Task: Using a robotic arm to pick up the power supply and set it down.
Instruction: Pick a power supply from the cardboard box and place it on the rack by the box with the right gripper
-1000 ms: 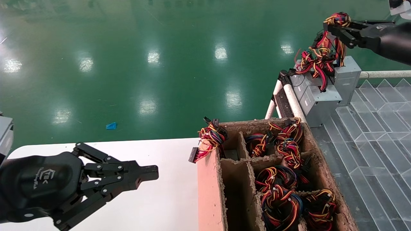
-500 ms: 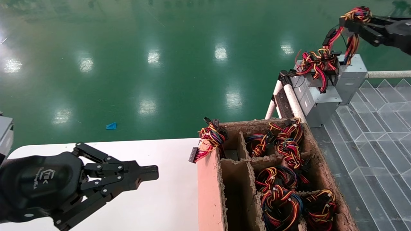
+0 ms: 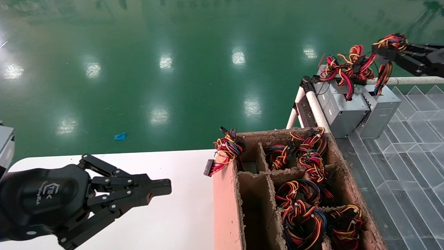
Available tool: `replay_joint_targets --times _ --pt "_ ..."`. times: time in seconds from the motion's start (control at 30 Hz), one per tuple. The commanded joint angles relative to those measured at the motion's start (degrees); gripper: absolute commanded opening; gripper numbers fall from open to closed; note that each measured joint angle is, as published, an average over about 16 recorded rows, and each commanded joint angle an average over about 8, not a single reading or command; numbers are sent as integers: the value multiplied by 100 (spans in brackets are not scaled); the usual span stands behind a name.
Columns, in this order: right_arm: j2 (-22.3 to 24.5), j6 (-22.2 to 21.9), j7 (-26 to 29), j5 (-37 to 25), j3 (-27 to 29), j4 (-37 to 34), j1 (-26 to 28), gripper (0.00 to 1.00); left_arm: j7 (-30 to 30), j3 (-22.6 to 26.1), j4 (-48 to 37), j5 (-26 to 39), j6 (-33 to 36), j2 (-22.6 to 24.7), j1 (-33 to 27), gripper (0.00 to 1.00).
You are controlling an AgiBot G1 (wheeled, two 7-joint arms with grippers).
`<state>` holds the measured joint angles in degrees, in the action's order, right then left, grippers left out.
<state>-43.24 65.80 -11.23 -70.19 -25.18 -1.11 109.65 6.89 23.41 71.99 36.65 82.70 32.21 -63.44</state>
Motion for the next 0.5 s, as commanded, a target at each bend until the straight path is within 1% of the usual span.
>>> replay_joint_targets --times 0.03,0.17,0.27,0.37,0.5 --pt "-2 -162 -20 9 5 -12 -15 0 0 0 0 0 0 0 0 0" --pt "-159 -835 -58 33 17 -36 -46 0 0 0 0 0 0 0 0 0" --pt "-308 -1219 -66 57 31 -28 -70 0 0 0 0 0 0 0 0 0" --pt "-444 -1440 -70 72 41 6 -85 0 0 0 0 0 0 0 0 0" --pt "-584 -1587 -79 88 52 59 -96 0 0 0 0 0 0 0 0 0"
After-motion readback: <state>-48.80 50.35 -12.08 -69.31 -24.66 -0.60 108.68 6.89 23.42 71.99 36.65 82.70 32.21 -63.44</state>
